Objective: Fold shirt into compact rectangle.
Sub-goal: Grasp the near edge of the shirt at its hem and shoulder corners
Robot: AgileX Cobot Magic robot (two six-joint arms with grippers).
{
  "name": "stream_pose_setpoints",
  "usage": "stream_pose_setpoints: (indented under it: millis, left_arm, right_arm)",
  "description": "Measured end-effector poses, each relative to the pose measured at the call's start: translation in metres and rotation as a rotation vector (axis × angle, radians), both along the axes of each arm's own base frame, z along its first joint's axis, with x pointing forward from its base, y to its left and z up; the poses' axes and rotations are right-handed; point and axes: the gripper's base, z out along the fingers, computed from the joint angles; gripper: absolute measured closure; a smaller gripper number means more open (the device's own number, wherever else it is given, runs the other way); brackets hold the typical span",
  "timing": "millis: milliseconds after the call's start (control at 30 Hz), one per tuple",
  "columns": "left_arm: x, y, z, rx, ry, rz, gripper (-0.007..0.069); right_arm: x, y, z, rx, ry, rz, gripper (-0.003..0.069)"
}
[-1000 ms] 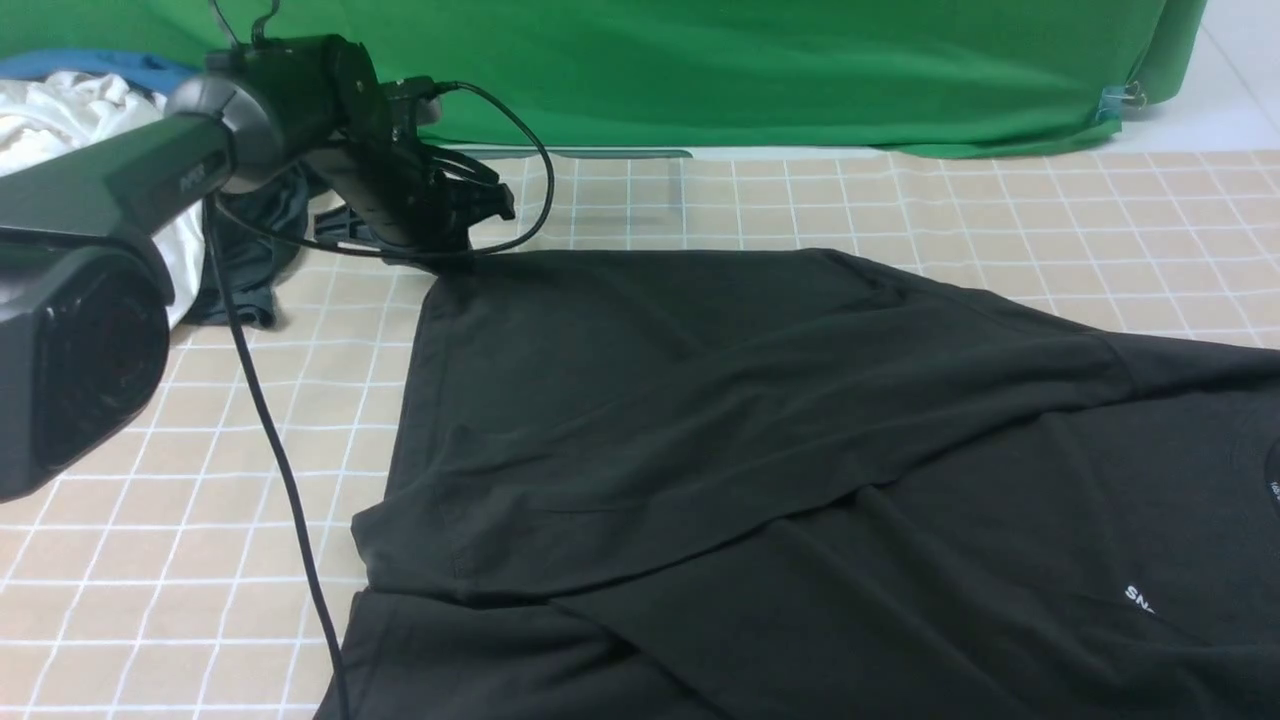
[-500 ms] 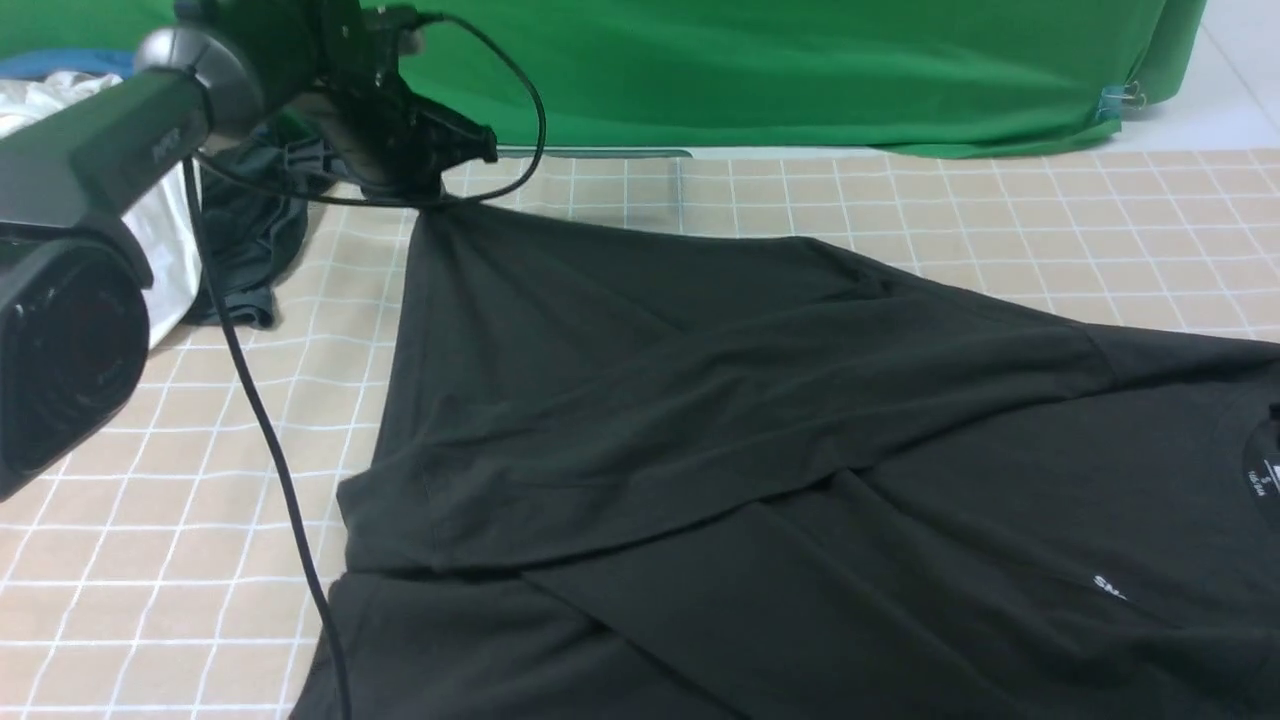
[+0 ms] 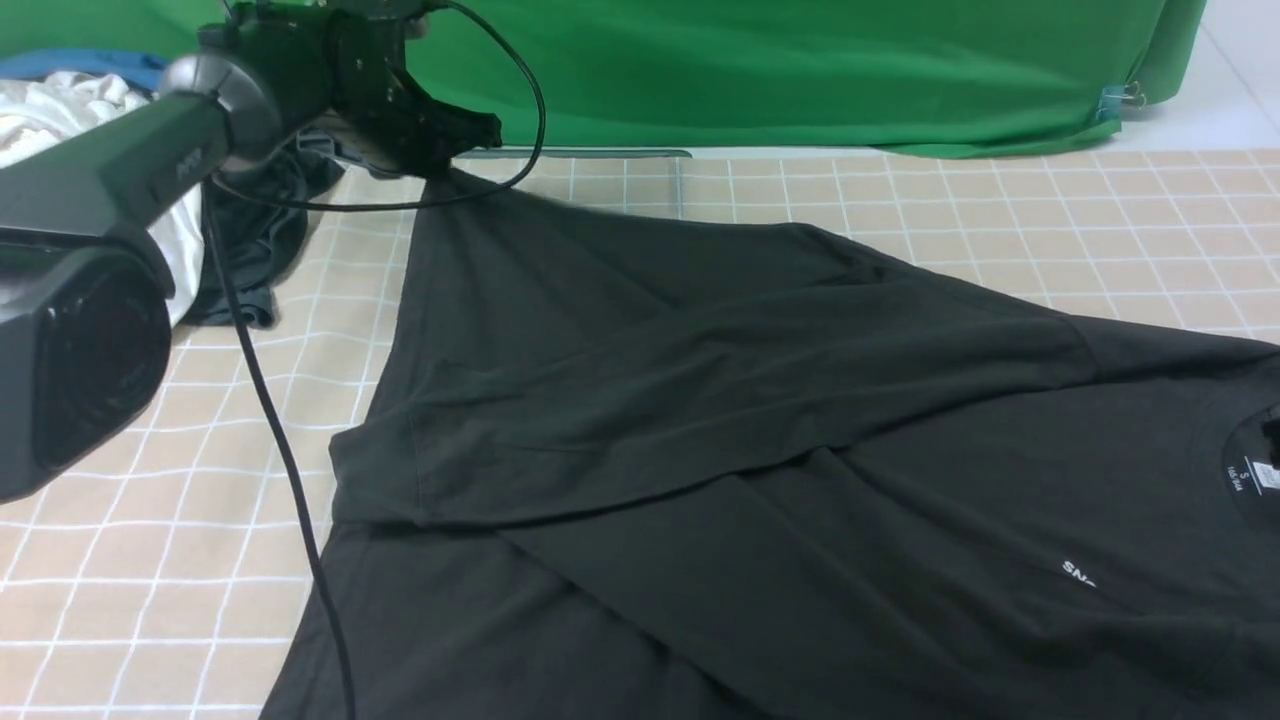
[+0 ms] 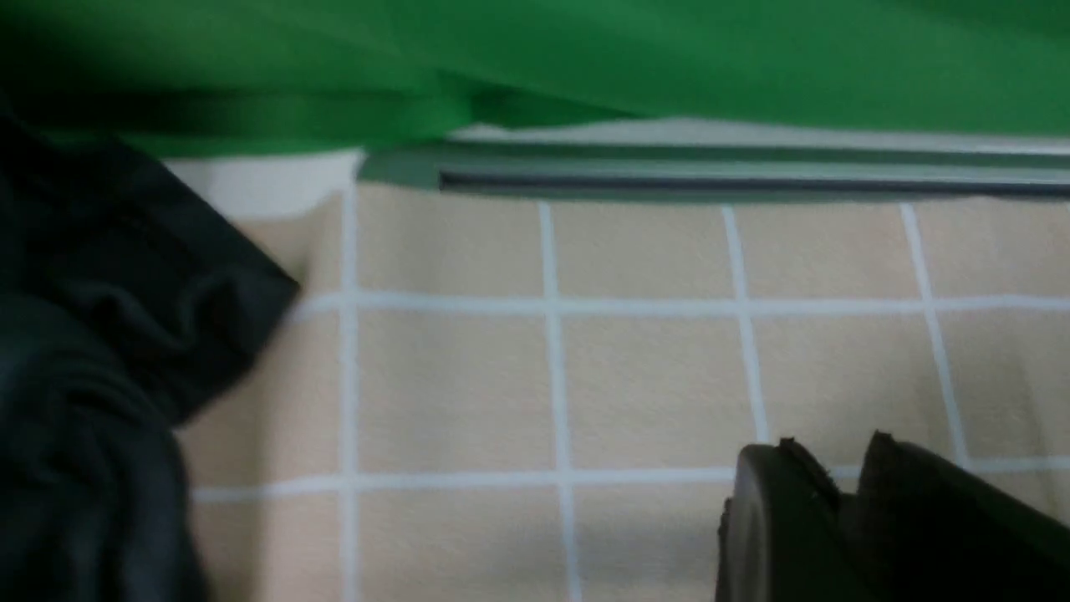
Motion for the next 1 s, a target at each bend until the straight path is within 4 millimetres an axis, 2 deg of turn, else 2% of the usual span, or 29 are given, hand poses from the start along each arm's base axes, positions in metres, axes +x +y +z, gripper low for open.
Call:
stream_pose_setpoints:
  millis: [133, 233, 333, 400, 500, 600, 700, 733, 767, 800, 833, 933, 1000]
  left_arm:
    - [-0.006, 0.005, 0.023, 0.036, -0.011, 0.02, 0.0322]
    - [-0.023, 0.006, 0.057, -0.004, 0.025, 0.068, 0.0283]
    - [-0.05, 0.008, 0.091, -0.026, 0.119, 0.093, 0.0344]
    - [-0.073, 0.009, 0.109, -0.038, 0.189, 0.095, 0.0475]
    - [-0.105, 0.006, 0.121, -0.078, 0.265, 0.069, 0.0582]
    - [-0.141, 0.002, 0.118, -0.141, 0.342, 0.039, 0.0613]
    - [-0.197, -0.001, 0.099, -0.236, 0.437, 0.038, 0.0614]
    - [-0.206, -0.001, 0.101, -0.248, 0.43, 0.039, 0.0614]
    - [-0.231, 0.001, 0.09, -0.263, 0.457, 0.056, 0.0614]
    - [-0.234, 0.001, 0.089, -0.265, 0.454, 0.057, 0.0614]
    - [-0.261, 0.003, 0.073, -0.274, 0.485, 0.082, 0.0614]
    - [-0.294, 0.007, 0.046, -0.28, 0.52, 0.117, 0.0614]
    - [-0.309, 0.009, 0.027, -0.289, 0.542, 0.149, 0.0614]
  right_arm:
    - [-0.002, 0.0, -0.001, -0.002, 0.027, -0.001, 0.0588]
    - [-0.004, 0.0, -0.002, -0.004, 0.051, -0.002, 0.0585]
    - [-0.007, -0.001, -0.004, -0.014, 0.089, 0.011, 0.0581]
    - [-0.01, -0.001, -0.005, -0.02, 0.129, 0.018, 0.0578]
    - [-0.015, 0.0, -0.006, -0.015, 0.171, 0.037, 0.0578]
    - [-0.019, 0.004, -0.006, 0.024, 0.201, 0.062, 0.0578]
    - [-0.023, 0.012, -0.003, 0.099, 0.209, 0.105, 0.0575]
    - [-0.024, 0.014, -0.003, 0.121, 0.209, 0.114, 0.0573]
    - [-0.025, 0.017, -0.002, 0.147, 0.208, 0.13, 0.0571]
    - [-0.025, 0.017, -0.002, 0.156, 0.208, 0.131, 0.057]
    - [-0.025, 0.02, -0.002, 0.18, 0.204, 0.138, 0.0568]
    - [-0.025, 0.021, -0.001, 0.192, 0.202, 0.147, 0.0567]
    - [-0.025, 0.021, -0.001, 0.195, 0.201, 0.149, 0.0559]
